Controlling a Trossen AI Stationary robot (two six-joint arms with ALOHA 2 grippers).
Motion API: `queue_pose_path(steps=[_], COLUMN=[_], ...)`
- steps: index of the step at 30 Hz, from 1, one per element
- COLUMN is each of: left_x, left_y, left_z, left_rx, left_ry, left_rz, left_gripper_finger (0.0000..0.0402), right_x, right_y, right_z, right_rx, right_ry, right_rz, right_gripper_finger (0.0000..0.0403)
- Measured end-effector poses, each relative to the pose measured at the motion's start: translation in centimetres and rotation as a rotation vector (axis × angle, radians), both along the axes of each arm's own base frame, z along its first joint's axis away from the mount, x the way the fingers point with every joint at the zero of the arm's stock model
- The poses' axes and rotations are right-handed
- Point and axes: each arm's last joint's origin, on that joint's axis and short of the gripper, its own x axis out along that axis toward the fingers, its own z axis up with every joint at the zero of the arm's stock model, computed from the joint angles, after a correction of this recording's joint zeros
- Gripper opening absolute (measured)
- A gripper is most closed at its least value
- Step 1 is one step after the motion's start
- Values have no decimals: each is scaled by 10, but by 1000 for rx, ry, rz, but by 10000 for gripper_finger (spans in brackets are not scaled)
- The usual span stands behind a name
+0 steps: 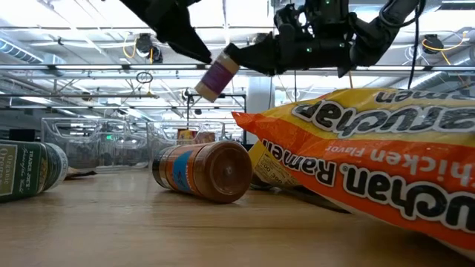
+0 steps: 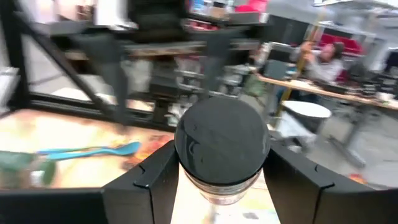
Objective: Pick & Place Food Item
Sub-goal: Put the purple seasoning bottle into the right transparent bin
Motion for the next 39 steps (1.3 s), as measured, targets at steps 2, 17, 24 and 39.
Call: queue_pose_path(steps=[2, 17, 24, 39], left_x=[-4, -55, -85, -109], left_y=[-4, -20, -19, -20], left_z=[6, 28, -7, -89], left_rx=[-10, -165, -167, -337], left_ry=[70, 54, -152, -341], left_rz=[-11, -113, -124, -43], left_gripper_finger=[282, 282, 282, 282], right_x=[-6, -82, -91, -84], right_y=[-3, -27, -47, -70], right_z=[7, 71, 79, 30], right_rx=[-5, -40, 4, 172], right_ry=[17, 143, 258, 552], right_rz=[-53, -339, -417, -459], right_gripper_finger=[190, 190, 190, 190])
